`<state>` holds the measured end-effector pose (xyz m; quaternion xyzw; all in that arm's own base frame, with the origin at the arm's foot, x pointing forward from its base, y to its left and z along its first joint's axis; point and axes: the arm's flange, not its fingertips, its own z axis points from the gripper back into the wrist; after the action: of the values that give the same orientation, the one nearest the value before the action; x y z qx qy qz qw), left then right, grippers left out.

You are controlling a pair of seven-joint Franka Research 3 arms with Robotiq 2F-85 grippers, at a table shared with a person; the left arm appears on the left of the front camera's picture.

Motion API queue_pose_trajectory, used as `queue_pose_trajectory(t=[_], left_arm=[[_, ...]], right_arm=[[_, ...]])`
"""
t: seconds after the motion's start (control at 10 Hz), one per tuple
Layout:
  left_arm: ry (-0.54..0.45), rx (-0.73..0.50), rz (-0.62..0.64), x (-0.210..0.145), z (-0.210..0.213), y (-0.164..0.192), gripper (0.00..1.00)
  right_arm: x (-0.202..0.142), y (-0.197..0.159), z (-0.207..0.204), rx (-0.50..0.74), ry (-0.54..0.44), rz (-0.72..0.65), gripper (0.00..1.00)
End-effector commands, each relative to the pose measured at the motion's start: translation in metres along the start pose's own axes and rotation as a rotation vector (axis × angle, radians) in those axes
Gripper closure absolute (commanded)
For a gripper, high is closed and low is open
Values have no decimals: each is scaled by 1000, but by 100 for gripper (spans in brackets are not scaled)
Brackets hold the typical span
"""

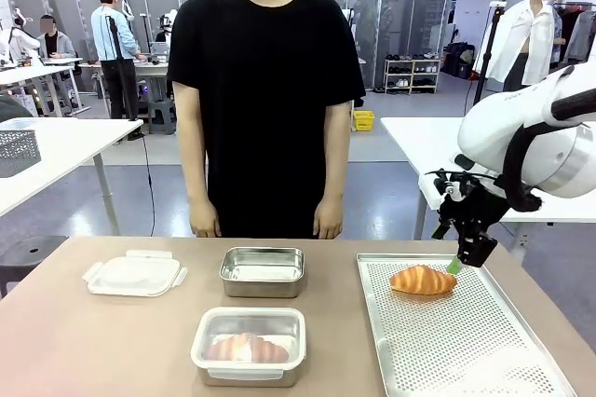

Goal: Place the bread into the airtight container.
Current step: Pick up a Butter Roll and place it into an empty Airtight Container.

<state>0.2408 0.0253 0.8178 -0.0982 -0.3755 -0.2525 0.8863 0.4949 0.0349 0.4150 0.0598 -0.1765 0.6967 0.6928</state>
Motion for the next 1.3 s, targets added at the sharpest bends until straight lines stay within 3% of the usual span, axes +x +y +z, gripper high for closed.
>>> queue_pose_trajectory(t=[0.0,1.2], left_arm=[[-2,-5,-4,1,0,0,0],[-2,-5,-4,1,0,0,0]], right_arm=[[10,-39,-44,10,91,-62,0],[-12,-85,-122,118,226,-132,0]])
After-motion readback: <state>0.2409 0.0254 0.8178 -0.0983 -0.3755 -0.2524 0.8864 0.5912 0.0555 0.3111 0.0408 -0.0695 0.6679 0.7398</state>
